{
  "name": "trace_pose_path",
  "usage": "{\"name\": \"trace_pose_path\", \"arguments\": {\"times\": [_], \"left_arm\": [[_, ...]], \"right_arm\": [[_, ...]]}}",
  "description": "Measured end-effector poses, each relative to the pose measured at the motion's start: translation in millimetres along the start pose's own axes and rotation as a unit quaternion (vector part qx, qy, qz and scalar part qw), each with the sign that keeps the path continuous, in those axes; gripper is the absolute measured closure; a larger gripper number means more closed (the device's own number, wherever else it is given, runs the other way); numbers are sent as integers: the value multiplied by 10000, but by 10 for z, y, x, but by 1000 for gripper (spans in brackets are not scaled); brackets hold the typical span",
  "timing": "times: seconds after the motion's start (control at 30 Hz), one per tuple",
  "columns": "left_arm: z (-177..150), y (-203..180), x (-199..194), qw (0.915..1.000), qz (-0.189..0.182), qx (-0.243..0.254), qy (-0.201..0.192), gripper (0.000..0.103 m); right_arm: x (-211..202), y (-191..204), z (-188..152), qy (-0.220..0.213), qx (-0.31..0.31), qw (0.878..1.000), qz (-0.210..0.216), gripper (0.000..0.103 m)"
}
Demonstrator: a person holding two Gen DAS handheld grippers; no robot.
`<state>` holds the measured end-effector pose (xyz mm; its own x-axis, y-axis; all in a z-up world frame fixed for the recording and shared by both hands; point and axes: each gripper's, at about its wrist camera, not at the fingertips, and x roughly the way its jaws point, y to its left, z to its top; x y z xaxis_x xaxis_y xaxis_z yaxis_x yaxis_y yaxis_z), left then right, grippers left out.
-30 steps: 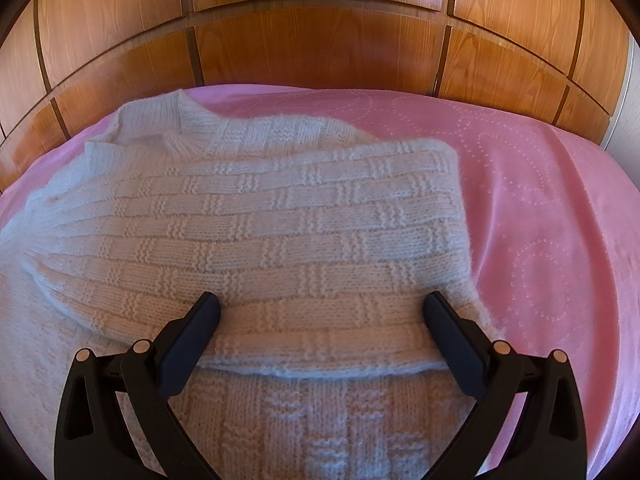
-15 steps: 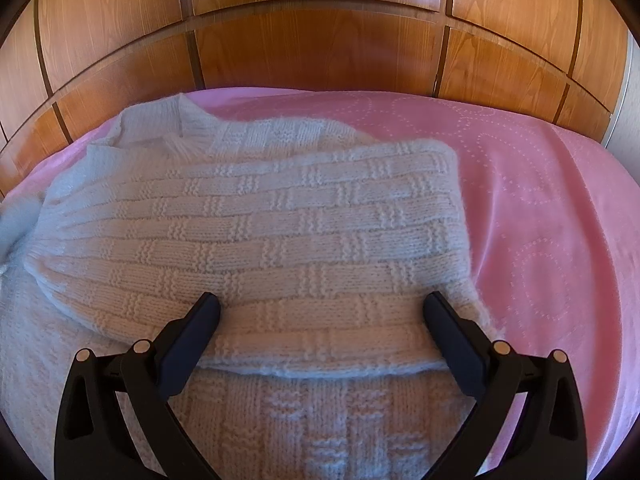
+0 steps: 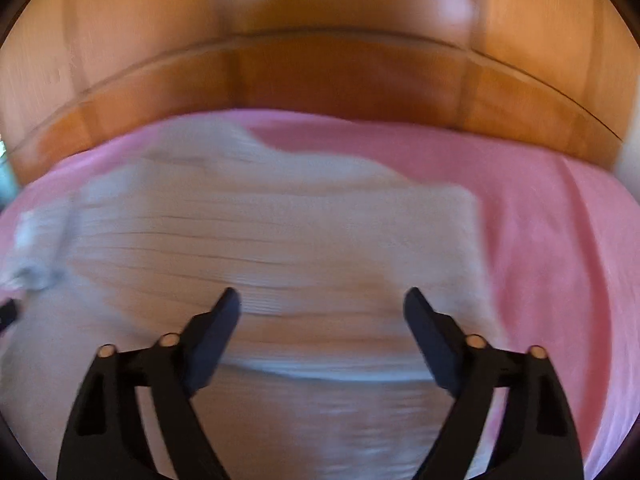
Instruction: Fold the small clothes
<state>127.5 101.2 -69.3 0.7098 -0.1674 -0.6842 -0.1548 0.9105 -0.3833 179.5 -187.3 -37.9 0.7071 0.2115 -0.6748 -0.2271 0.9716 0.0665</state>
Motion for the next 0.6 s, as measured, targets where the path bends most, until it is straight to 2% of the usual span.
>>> {"name": "trace_pose_path", "arguments": {"times": [0.07,0.1,0.2,0.27,0.3,0.43,0.47,0.5,0.53,0.6], "left_arm": [[-59,49,-31,10000,58,-36,22,63],[-99,80,-40,10000,55,-63,21,63],[-170,129,-24,10000,80,-14,-3,63],[-184,131,-7,10000,62,25,-41,63],[-196,142,-1,10000,47,53,-62,63],[-221,184,26,9999,-31,34,-117,63],[-225,196,36,9999,-59,16,-133,63],[-233,211,37,9999,-90,9,-148,63],[-236,215,41,9998,-133,11,-162,60],[-246,219,41,9997,-158,46,-196,60]], "right_arm": [[-44,343,59,-50,-413,9982,432,33],[-54,633,96,-52,-741,9942,781,33],[-9,1277,131,6,-1563,9792,1295,34],[33,1656,116,-45,-2141,9679,1312,32],[87,1907,109,-130,-2555,9598,1155,31],[398,2340,102,-23,-3293,9412,755,36],[487,2380,118,14,-3368,9394,643,54],[552,2375,153,58,-3327,9414,558,87],[566,2342,205,81,-3152,9474,552,96],[477,2185,319,-33,-2605,9627,728,96]]}}
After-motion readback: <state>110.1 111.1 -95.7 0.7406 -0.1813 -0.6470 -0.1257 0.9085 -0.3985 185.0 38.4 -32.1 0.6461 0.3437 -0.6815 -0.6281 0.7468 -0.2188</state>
